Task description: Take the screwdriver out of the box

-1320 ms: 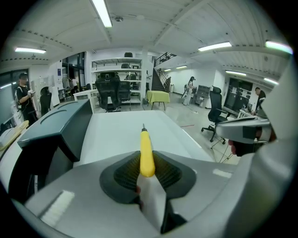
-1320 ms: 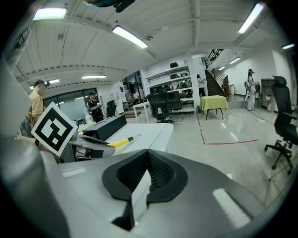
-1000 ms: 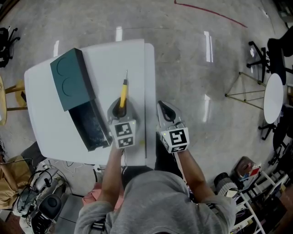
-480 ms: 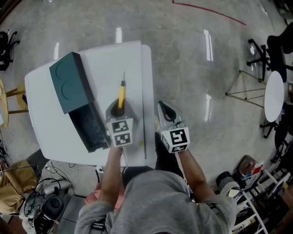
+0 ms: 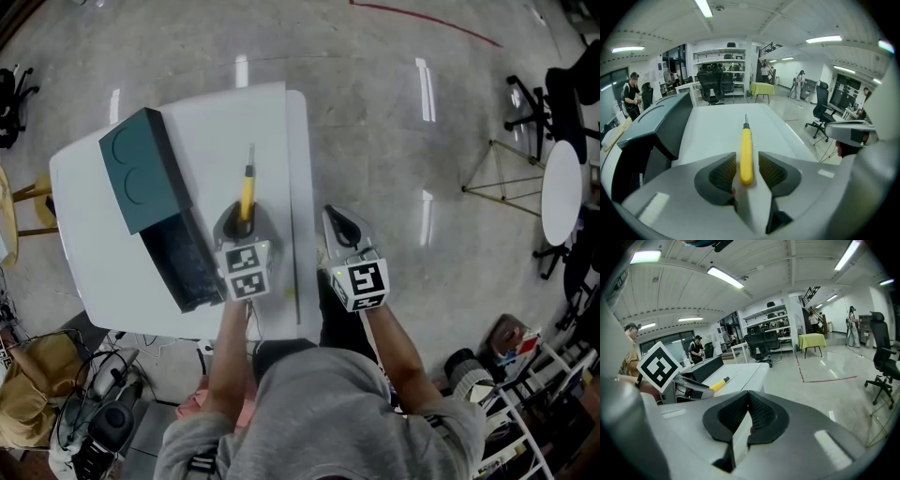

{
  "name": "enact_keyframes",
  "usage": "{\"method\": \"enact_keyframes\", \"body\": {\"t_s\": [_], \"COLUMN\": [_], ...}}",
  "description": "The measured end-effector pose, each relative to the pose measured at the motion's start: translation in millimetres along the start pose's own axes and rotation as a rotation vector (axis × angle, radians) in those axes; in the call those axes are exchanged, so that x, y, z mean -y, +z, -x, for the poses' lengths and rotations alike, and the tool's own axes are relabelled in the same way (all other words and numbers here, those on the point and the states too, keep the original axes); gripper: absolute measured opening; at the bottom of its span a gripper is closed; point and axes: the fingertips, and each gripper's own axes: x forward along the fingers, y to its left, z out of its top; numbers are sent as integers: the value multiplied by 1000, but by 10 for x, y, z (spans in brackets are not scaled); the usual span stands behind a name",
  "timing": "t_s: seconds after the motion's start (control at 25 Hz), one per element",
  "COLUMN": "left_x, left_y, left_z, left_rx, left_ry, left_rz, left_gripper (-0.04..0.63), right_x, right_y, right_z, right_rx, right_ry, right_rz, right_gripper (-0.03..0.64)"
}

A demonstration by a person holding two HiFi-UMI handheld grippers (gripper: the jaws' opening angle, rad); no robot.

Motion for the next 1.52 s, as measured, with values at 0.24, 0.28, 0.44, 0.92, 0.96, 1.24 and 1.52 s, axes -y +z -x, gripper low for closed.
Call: {"method": "enact_keyframes", "body": {"t_s": [0.24,0.28,0.44,0.92,0.96,1.24,1.52], "left_x": [27,25,46,121,122,131,126], "left_y": [-10,1,34,387,432,720,1001], "left_z": [45,56,112,644,711,1273,1906], "left_rx": [11,15,21,158,176,284,444], "left_ry": [-54,-59,-69,-103,-102,-87,-67], "left_rz": [31,38,23,-19,-21,-53,-62], "left_gripper": [201,201,200,187,183,163,120], "right_x": [-26,-28,-26,-171,-189,-378,-611], "right_y": [112,136,232,418,449,675,942], "right_z": [75,95,206,556,584,807,1091], "right_rx": [23,29,51,133,140,189,243], "right_ry": [-14,-20,-47,-107,-108,-101,-86], "right_rz": [17,19,21,29,33,65,107], "right_gripper": [3,3,3,3,3,3,3]}}
